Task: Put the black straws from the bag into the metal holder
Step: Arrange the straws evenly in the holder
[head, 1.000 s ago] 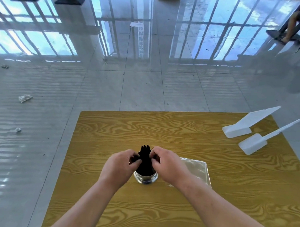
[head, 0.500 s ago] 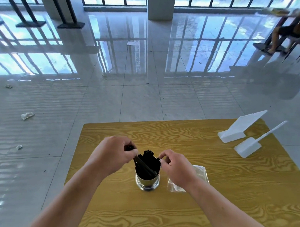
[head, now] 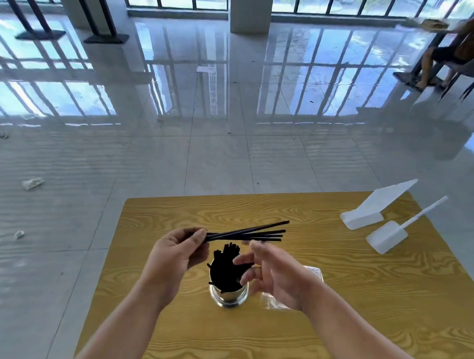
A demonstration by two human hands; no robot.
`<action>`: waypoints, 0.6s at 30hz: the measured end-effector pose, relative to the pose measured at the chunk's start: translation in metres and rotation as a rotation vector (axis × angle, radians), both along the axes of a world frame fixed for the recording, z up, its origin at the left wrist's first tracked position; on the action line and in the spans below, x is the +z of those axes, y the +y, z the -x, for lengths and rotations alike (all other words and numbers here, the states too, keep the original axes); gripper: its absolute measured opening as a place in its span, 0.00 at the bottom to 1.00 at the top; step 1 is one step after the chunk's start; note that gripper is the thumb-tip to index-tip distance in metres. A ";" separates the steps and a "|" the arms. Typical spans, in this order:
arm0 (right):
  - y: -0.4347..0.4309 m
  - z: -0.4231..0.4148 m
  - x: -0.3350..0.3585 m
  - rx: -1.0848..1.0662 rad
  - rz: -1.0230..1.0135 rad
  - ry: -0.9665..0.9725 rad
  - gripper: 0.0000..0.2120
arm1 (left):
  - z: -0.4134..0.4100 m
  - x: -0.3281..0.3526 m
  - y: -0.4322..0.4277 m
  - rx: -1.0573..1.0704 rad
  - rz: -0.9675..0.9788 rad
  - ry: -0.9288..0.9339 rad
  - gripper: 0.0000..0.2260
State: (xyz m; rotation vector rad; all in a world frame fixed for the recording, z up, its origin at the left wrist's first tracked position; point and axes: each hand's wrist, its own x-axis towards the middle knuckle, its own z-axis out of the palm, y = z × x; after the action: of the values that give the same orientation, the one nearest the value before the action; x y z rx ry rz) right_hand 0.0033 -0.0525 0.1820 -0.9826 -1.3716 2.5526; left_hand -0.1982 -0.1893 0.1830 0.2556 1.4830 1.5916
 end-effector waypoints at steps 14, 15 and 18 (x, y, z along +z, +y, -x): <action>0.016 0.015 0.004 0.012 -0.866 -0.221 0.15 | -0.010 -0.046 -0.002 -0.243 0.503 0.751 0.13; 0.011 0.018 -0.002 0.070 -0.885 -0.255 0.14 | -0.008 -0.047 0.002 -0.316 0.573 0.850 0.19; -0.001 0.027 -0.017 0.241 -0.913 -0.328 0.10 | -0.009 -0.053 0.021 -0.514 0.700 0.949 0.31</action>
State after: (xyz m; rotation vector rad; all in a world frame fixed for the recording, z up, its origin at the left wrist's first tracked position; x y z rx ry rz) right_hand -0.0236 -0.0538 0.1647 -1.0719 -2.5024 1.5293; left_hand -0.1895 -0.1686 0.1301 0.9708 2.3229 0.4402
